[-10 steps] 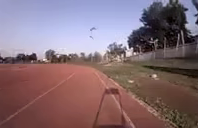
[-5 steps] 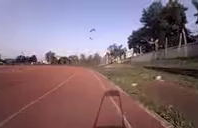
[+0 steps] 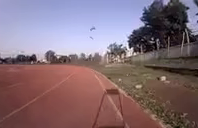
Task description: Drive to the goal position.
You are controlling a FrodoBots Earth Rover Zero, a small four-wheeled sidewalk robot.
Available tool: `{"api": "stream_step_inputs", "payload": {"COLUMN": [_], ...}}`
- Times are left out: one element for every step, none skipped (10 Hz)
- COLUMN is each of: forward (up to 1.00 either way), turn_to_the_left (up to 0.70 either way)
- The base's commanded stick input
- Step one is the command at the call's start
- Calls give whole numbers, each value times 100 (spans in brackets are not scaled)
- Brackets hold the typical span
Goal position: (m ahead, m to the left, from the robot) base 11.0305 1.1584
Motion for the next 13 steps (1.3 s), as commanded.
{"api": "stream_step_inputs", "payload": {"forward": [70, 70, 70, 70, 70, 70, 70, 70, 70, 70, 70, 70, 70], "turn_to_the_left": [0, 0, 0, 0, 0, 0, 0, 0, 0, 0, 0, 0, 0]}}
